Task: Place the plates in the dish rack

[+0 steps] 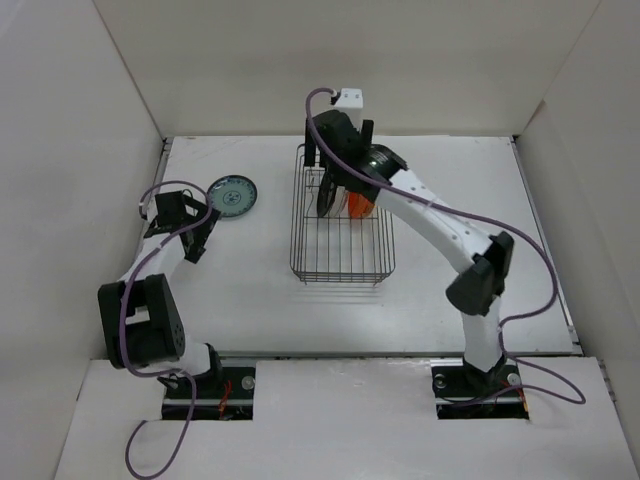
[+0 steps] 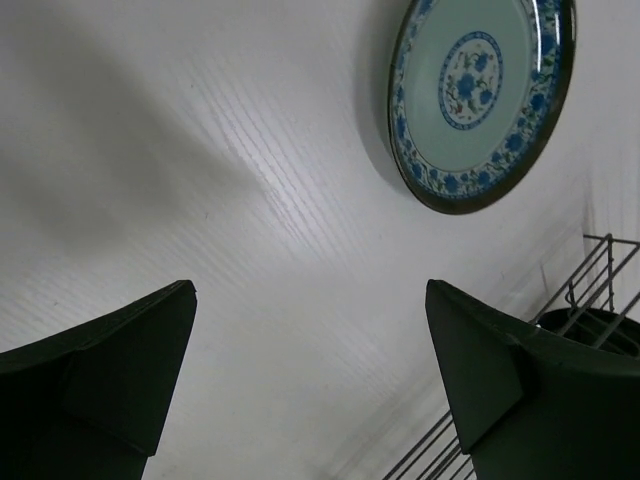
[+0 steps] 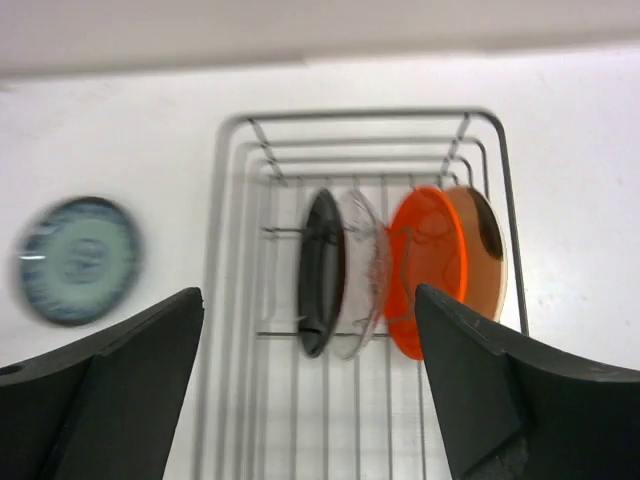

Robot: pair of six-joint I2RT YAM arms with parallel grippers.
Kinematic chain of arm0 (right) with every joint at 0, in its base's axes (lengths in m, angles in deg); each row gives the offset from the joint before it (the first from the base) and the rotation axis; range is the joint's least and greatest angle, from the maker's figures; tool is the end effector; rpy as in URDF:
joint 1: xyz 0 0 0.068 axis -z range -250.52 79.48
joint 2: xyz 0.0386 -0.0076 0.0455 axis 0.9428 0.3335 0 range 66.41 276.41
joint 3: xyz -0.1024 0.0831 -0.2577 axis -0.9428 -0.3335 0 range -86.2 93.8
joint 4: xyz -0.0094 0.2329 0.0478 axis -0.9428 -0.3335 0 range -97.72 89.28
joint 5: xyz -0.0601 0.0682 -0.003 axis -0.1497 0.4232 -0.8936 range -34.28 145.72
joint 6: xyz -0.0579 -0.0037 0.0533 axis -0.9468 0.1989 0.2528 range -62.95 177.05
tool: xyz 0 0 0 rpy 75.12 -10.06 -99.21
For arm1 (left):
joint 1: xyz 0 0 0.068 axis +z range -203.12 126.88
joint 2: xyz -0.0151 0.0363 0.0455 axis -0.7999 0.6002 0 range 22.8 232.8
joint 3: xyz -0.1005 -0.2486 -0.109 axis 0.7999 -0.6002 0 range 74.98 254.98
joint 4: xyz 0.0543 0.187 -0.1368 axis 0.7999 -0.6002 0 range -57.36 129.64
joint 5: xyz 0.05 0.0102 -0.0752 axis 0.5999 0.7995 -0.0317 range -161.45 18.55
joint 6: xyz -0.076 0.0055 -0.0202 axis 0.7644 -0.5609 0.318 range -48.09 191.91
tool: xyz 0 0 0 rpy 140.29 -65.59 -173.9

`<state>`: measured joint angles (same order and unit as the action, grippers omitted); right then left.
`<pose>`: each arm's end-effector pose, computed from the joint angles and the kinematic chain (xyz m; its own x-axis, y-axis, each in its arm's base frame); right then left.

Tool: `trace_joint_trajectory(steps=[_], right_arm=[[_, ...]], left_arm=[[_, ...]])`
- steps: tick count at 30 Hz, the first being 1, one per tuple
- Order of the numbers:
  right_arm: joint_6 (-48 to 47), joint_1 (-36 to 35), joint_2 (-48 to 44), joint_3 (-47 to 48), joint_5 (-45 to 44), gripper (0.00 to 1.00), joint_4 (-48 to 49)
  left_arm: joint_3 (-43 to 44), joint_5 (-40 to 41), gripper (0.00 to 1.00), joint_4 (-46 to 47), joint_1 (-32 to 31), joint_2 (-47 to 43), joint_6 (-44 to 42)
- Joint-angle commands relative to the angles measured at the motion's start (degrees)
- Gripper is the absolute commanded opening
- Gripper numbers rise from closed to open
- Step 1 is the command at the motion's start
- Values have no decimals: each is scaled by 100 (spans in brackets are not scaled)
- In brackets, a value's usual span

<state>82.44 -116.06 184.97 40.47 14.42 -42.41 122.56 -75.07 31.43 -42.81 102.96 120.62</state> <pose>0.3593 0.3024 0.3819 -0.4147 0.0371 -0.9092 0.0295 0.9992 0.0273 0.2924 0.0488 0.2303 -0.3254 -0.8213 -0.4686 -0.5697 0.5658 -0.5961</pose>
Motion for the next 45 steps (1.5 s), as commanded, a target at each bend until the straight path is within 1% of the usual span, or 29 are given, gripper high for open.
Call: trace_joint_trajectory(steps=[1,2,3,6,7,9,14,18,19,21,22,23,24,27,29,31,33,34,35,36,38,39,40,41,42,43,45], right_arm=[[-411,-402,-1123,-404,313,91,907],[-490,-464,-1299,-781,446,94,1222],[-630,-534,-1640,-976,578,98,1390],[-754,-719,-2186,-1618,1052,99,1866],[-754,-720,-2293,-1724,1141,99,1927],[-815,-860,-2512,-1874,1282,99,1980],[-886,-1106,-2777,-2190,1334,99,2060],[-886,-1211,-2970,-2331,1388,99,2173],[-886,-1212,-3023,-2410,1388,99,2174],[-886,-1212,-3023,-2463,1388,99,2236],[-886,-1212,-3023,-2463,1388,99,2236],[-886,-1212,-3075,-2463,1388,99,2236],[-886,-1212,-3076,-2463,1388,99,2236],[-886,-1212,-3076,-2463,1440,99,2236],[-886,-1212,-3076,-2463,1511,99,2236],[-886,-1212,-3076,-2463,1572,99,2236],[-886,-1212,-3015,-2515,1572,99,2288],[-939,-1212,-2945,-2516,1572,99,2288],[-939,-1151,-2944,-2516,1677,99,2288],[-1000,-1055,-2944,-2516,1947,99,2341],[-1088,-870,-3093,-2840,2457,99,2700],[-1141,-564,-3163,-2963,3217,99,2858],[-1141,-379,-3242,-3225,3660,99,3225],[-1141,-185,-3356,-3341,4482,99,3394],[-1141,8,-3357,-3420,4769,99,3544],[-1141,262,-3357,-3491,4850,99,3676],[-1308,326,-3217,-3562,4545,99,3834]], left_arm=[[-46,1,97,626,59,289,384],[-46,1,94,758,59,385,437],[-46,1,94,864,59,473,490],[32,-174,87,1347,59,956,491],[216,-305,85,1418,59,1288,491],[384,-306,85,1418,59,1589,491],[560,-306,76,1752,59,2274,622],[718,-358,67,1752,59,2644,736],[805,-359,59,1752,59,2706,737],[920,-359,52,1752,59,2812,737],[921,-359,46,1700,59,2899,737],[1016,-359,30,1647,59,2952,737],[1096,-359,25,1569,59,3022,737],[1246,-359,6,1445,59,3251,806],[1298,-412,0,1445,59,3331,807],[1299,-412,0,1445,59,3331,859],[1378,-341,0,1226,59,3331,860],[1430,-341,0,1147,59,3235,860],[1274,-472,0,1311,59,2973,773],[1107,-560,0,1478,59,2761,772],[729,-614,0,1830,-142,2209,772],[449,-553,0,2110,-282,1640,624],[446,-439,0,2052,-614,1399,535],[359,-221,0,1938,-774,971,456],[271,-218,0,1937,-915,749,351],[183,-166,0,1937,-1116,520,272],[-36,35,0,1998,-1285,29,219]])
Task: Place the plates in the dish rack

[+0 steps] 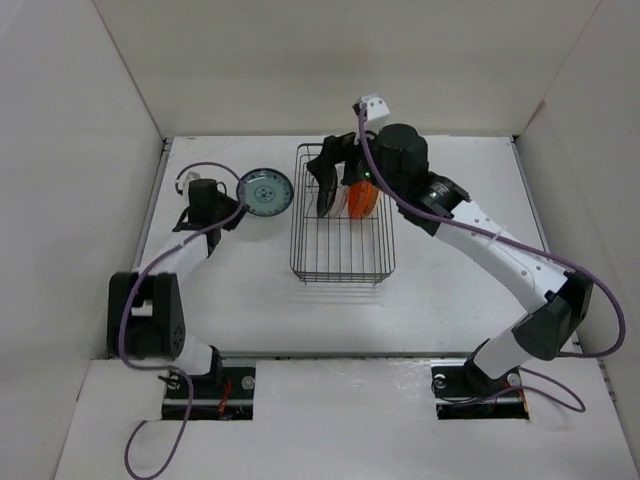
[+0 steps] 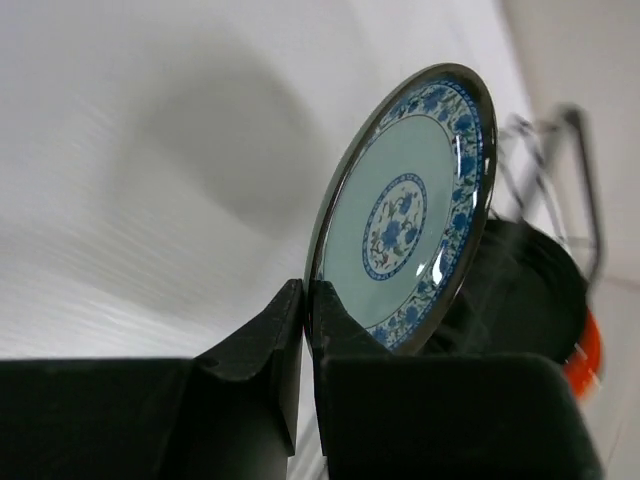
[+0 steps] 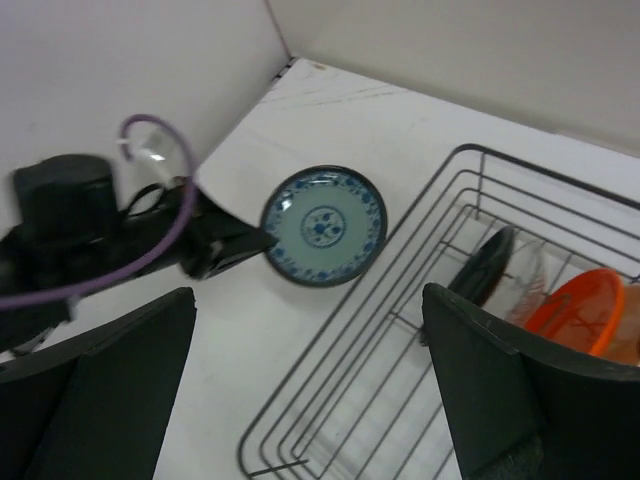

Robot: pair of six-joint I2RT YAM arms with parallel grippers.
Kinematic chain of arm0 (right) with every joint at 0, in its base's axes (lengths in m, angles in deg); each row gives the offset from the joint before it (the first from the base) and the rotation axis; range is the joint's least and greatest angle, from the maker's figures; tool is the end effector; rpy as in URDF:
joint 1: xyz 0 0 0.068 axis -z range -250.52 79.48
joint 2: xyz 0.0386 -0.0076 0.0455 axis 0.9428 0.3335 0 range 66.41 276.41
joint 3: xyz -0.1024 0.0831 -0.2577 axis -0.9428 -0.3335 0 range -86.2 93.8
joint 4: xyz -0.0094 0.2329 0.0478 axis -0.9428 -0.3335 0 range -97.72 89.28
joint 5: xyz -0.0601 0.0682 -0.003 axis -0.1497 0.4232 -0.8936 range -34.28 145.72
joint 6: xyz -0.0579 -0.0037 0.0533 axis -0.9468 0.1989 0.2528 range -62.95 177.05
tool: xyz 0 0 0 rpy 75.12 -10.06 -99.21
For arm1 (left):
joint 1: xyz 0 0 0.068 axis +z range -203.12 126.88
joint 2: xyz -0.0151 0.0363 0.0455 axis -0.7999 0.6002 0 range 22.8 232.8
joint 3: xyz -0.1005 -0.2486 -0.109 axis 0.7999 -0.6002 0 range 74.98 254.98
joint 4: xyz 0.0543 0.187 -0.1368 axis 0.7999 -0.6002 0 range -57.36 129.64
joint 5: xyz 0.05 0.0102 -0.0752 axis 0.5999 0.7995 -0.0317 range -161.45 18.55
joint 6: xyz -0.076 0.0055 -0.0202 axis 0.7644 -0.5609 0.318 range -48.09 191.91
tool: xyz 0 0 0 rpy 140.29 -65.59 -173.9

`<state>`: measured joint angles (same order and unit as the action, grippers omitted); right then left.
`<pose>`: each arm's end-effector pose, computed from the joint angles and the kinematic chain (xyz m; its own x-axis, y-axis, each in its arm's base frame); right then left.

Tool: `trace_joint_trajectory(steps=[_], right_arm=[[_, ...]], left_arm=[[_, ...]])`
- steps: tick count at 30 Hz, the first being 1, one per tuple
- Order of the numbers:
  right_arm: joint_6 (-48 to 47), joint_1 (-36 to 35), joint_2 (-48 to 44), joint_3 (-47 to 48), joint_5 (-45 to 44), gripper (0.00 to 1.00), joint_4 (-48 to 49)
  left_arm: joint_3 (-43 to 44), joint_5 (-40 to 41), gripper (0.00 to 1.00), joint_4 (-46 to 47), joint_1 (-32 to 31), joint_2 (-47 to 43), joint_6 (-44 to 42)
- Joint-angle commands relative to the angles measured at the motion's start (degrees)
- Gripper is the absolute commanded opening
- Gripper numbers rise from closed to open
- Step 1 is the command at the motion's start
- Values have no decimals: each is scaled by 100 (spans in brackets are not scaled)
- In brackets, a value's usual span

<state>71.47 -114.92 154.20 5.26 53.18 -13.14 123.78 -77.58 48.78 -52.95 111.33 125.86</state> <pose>0.2625 0.2528 0.4469 -0.2714 0.0822 -0.9589 -0.6196 0.7475 0.2395 0.3416 -0.0062 0.2284 -0.3716 -0.8049 -0.4626 -0.3590 0.5841 -0.7280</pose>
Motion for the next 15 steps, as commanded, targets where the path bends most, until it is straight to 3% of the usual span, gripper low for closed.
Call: trace_joint_trajectory(steps=[1,8,15], right_arm=[[-211,352,-61,-41,729,99,909],[-62,722,493,-85,1686,99,1533],[202,722,1091,310,2231,99,1735]], left_arm=[[-334,384,0,176,-376,-1290,-307],[-389,226,0,-140,-500,-2699,-543],[-265,9,0,-309,-500,-3227,-781]])
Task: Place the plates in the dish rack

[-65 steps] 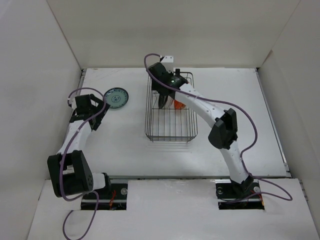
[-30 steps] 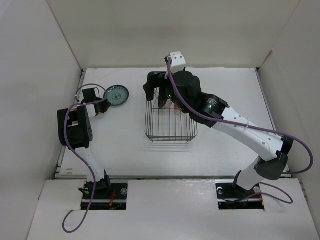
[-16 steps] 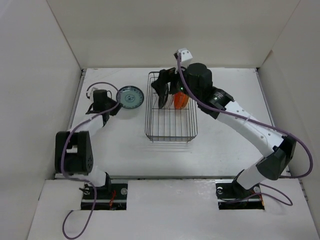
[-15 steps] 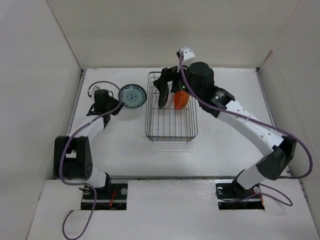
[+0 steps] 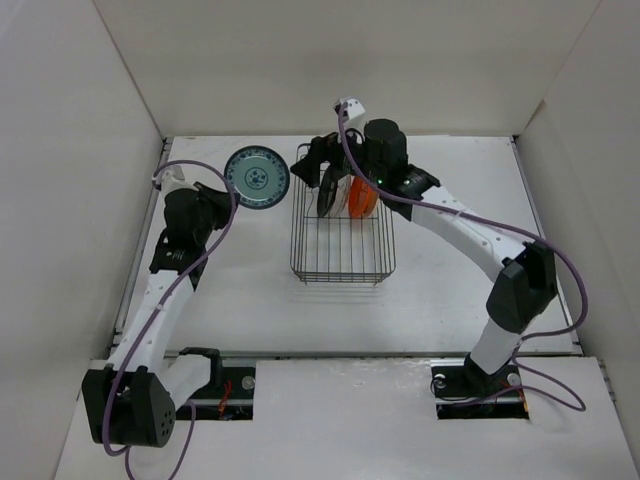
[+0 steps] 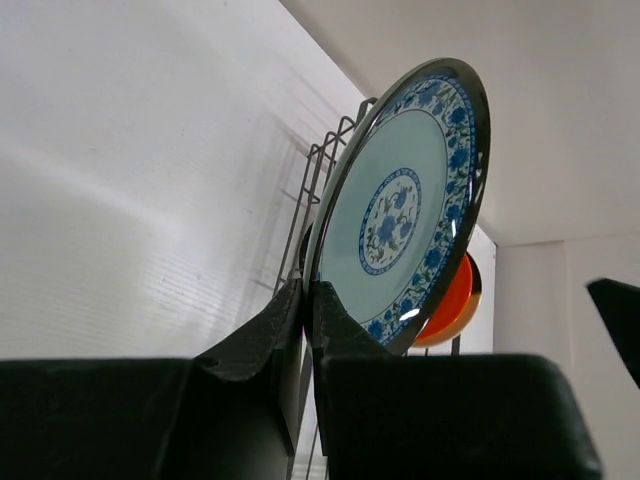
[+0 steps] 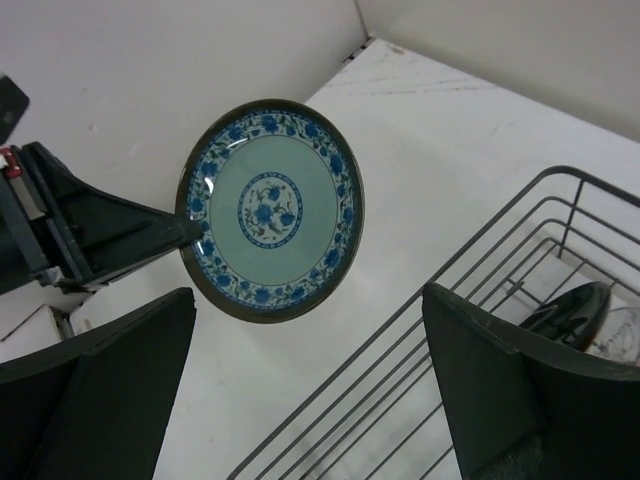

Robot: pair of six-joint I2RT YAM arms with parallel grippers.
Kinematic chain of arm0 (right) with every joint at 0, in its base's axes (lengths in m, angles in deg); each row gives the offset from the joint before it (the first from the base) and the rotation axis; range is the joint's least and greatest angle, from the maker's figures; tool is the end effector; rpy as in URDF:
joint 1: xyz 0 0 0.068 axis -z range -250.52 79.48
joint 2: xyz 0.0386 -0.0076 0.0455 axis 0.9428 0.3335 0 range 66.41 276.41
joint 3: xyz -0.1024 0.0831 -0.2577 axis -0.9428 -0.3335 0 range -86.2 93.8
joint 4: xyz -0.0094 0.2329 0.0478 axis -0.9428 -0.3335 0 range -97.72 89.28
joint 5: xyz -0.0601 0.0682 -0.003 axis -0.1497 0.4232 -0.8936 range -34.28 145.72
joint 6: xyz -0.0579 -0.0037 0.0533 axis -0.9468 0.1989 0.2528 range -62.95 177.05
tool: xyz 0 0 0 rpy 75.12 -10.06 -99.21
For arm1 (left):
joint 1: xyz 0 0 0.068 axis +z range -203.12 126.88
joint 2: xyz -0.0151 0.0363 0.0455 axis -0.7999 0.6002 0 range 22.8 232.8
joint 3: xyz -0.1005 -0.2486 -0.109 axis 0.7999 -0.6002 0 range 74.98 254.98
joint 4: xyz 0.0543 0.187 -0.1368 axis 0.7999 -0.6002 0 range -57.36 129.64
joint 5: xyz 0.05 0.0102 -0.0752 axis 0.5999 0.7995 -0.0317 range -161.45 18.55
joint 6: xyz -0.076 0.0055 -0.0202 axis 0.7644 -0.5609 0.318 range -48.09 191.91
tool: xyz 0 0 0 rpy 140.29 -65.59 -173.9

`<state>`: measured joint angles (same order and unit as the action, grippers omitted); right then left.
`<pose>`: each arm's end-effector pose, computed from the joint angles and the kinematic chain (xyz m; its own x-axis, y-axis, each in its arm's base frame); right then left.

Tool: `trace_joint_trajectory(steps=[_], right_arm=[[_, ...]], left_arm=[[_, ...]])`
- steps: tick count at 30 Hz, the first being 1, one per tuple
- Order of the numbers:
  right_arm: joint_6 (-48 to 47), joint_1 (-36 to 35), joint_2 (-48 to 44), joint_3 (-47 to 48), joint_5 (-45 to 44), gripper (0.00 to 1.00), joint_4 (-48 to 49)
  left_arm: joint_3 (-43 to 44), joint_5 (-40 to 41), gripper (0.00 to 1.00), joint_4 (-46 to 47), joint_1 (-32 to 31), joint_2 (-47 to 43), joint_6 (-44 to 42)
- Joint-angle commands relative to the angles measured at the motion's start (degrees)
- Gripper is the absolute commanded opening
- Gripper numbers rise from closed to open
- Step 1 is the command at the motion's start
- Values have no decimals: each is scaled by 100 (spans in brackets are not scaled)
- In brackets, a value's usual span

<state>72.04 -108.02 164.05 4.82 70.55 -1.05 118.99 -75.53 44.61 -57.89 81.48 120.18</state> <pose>0.3234 0.2699 0.4096 -0.2970 0.0872 -0.9509 -0.7384 0.6105 0.2866 0.2397 -0.0249 0.3322 -0.2260 -0.7281 -0.6472 -0.0235 0.6682 -0.7436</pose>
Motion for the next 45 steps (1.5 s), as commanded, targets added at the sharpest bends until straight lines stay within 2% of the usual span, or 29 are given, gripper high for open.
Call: trace_joint_trajectory(steps=[1,6,12,14,15,17,18,20,21,23,24,25,26,27,28,29,31,33,37,41,45], right_arm=[[197,32,175,355,495,99,526],[251,32,597,557,670,99,526],[408,-21,861,689,820,99,526],[409,-21,861,758,969,78,526],[479,-21,861,759,969,58,526],[611,-21,861,811,969,3,526],[611,-21,792,812,969,0,526],[760,-21,660,760,794,0,526],[760,-73,598,759,402,0,526],[822,-196,379,628,-450,0,387],[822,-301,378,627,-1116,0,185],[822,-572,378,732,-2741,0,-113],[874,-714,543,1159,-3566,0,-881],[1101,-933,728,1859,-5211,0,-2003],[1303,-996,930,1866,-5740,0,-2014],[1706,-997,1367,2597,-6102,0,-3058],[2086,-997,1721,3174,-6535,0,-3891],[2314,-1057,1898,3386,-6764,0,-4297],[2596,-1058,1977,3264,-7002,0,-4369],[2905,-1058,2311,3553,-7249,0,-4896],[2958,-1058,2487,3624,-7249,0,-4897]], left_arm=[[213,-338,0,188,-6,-242,-213],[-6,-980,0,619,-6,-541,-266],[-6,-1762,0,1312,-6,-480,-20],[-68,-1878,0,1515,-6,-375,51],[-68,-1930,0,1515,-6,-374,51],[-120,-1930,0,1515,-6,-252,51],[-121,-1878,23,1455,-6,-251,-10],[-173,-1520,71,1340,-6,-251,-11],[-173,-1343,100,1087,-6,-199,-11],[-34,-887,100,578,-6,-120,-63],[193,-397,100,-25,-6,37,-116],[335,-157,100,-345,-6,143,-168],[476,63,100,-644,-6,266,-169],[729,387,100,-1116,-6,485,-247],[819,503,100,-1278,-6,583,-248],[881,626,100,-1471,-6,705,-300],[942,688,100,-1534,-6,759,-301],[943,689,100,-1534,-6,759,-301],[1021,768,100,-1753,-6,820,-301],[1215,1408,100,-2202,-6,743,-301],[1346,1524,100,-2386,46,601,-362]])
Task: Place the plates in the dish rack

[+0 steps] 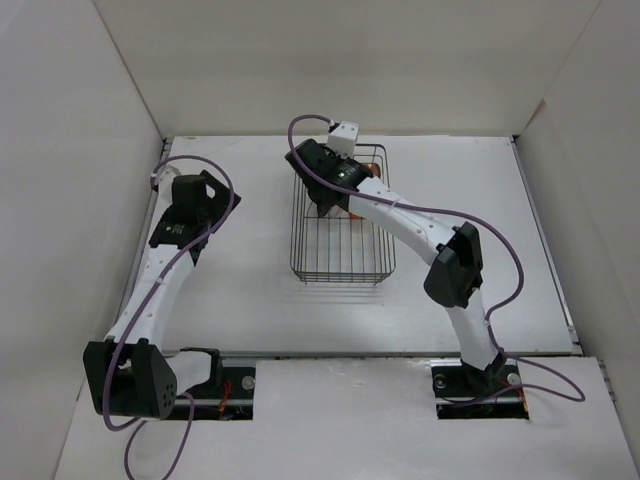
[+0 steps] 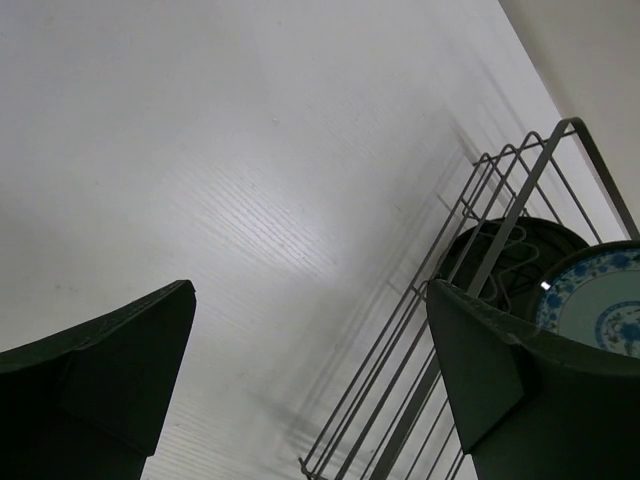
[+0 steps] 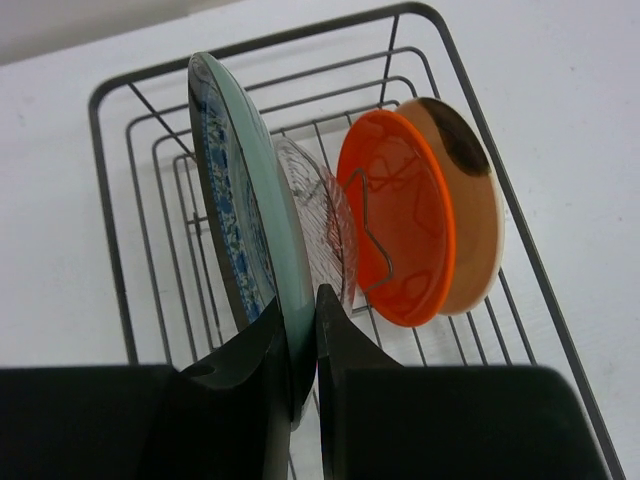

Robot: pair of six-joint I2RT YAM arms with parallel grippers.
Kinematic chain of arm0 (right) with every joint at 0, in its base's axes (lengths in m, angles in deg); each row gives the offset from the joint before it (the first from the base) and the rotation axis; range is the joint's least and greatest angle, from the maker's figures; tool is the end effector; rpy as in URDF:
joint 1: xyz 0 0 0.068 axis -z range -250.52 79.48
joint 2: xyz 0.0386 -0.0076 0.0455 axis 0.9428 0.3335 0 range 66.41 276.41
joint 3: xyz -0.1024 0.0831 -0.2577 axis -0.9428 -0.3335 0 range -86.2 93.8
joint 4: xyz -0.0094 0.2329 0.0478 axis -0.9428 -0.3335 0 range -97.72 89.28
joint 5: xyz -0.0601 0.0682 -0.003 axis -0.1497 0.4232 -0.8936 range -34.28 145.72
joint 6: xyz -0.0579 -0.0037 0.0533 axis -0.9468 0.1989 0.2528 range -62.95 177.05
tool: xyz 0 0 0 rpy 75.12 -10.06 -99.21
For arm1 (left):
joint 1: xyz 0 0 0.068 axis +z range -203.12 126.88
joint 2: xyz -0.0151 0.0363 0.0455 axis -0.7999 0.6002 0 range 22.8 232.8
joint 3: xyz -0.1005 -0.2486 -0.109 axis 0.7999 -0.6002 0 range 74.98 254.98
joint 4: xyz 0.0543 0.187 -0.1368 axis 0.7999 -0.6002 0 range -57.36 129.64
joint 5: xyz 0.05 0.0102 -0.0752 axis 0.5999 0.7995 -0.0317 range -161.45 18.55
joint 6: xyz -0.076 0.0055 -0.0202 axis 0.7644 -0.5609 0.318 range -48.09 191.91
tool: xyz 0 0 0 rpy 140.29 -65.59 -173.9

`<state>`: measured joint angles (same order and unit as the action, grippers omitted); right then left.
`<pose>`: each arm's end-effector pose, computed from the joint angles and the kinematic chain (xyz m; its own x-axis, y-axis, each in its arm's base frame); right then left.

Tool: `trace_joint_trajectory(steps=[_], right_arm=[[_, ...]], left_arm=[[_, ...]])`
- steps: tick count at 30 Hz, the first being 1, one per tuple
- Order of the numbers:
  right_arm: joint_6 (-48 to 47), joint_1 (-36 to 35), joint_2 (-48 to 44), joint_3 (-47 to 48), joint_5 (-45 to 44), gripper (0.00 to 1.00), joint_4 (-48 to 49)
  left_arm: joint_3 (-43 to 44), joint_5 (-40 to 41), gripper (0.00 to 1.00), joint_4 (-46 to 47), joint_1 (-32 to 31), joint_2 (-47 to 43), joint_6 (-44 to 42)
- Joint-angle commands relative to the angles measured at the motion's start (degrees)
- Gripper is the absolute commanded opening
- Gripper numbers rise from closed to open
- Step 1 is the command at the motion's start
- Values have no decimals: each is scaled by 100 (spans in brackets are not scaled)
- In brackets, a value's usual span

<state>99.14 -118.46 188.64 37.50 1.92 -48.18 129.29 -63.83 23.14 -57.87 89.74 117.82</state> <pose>0.3535 0.3103 0.3351 -0.3997 0.1478 -0.9047 0.2762 0.9605 0.0349 0.2603 -0.0127 0.3141 -0.3137 -0.6883 -0.6541 -0.3715 0.7229 -0.5825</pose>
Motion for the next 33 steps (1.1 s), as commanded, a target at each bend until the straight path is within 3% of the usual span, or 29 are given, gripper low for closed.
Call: trace_joint_trajectory(steps=[1,16,27,28,29,30,31,33], right_arm=[[248,-13,28,418,-325,0,-184],[1,39,854,1129,-271,0,-132],[-51,39,960,1008,-333,1,-71],[-51,39,960,955,-254,6,-70],[-51,39,1021,954,-175,20,-70],[-51,39,1022,954,-122,35,-18],[-112,39,1022,954,-70,58,-17],[-174,39,1022,954,19,60,35]], left_arm=[[318,354,100,-241,45,-225,-126],[203,-50,100,-135,273,-225,-249],[19,-437,100,58,511,-173,-302],[19,-489,100,58,511,-172,-302],[19,-489,100,58,511,-172,-302],[19,-489,100,58,511,-172,-302],[19,-489,100,58,511,-172,-302],[19,-489,100,58,511,-172,-302]])
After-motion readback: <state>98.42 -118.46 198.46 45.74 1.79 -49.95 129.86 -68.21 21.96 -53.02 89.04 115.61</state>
